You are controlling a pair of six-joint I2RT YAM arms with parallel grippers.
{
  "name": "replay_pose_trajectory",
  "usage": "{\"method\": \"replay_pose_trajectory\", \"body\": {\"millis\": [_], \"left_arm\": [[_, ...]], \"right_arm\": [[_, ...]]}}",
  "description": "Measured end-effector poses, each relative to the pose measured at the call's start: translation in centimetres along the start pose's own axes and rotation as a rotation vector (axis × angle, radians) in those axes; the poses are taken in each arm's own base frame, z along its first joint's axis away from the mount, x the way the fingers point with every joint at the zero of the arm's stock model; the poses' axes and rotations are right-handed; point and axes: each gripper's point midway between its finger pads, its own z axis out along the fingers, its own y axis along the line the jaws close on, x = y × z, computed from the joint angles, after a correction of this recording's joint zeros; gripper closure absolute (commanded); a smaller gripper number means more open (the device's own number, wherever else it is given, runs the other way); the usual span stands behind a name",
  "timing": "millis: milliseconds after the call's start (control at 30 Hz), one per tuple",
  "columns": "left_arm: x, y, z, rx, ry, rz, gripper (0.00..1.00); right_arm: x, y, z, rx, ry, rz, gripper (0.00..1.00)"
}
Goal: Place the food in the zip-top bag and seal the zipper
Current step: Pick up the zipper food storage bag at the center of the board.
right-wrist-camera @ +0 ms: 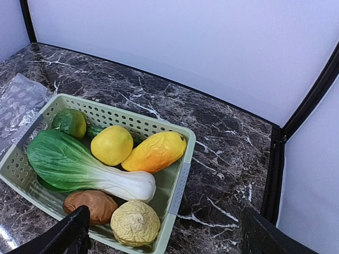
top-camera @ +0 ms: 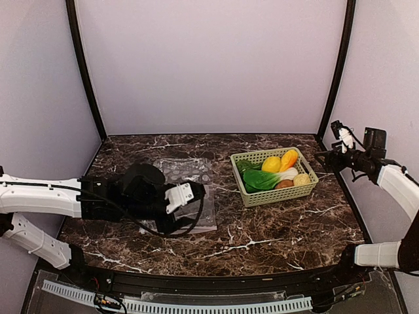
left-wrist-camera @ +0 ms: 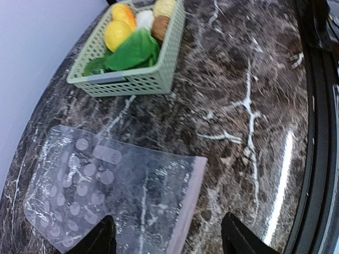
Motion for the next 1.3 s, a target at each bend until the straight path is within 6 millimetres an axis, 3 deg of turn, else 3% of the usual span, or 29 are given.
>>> {"method": "replay_pose_trajectory", "body": {"millis": [167,267,533,767,867,1300], "left_arm": [[3.7,-5.5,1.5,0.096,0.176,0.137,0.42],[6.4,-6.5,2.2,0.093,0.287,0.19,0.48],[9.9,-4.3,3.5,-0.079,0.442,0.287,0.62],[12.5,-3.2,4.8,-0.177,0.529,0.378,0.63],[13.4,-2.9,5.5,-0.208,0.557,0.405,0.68],[14.8,-1.2,8.3,-0.351,0.621,0.462,0.93]], "right_arm": [[0.0,0.8,0.1,-0.049,-0.01,-0.031,0.06],[0.0,1.0,0.1,-0.062,-0.013,-0.046,0.06],[-0.2,1.6,0.1,-0.093,-0.027,-0.069,0.06],[-0.2,1.7,0.1,-0.099,-0.028,-0.071,0.06],[-0.1,1.7,0.1,-0.1,-0.025,-0.069,0.06],[0.2,1.8,0.2,-0.105,-0.019,-0.07,0.06]]}}
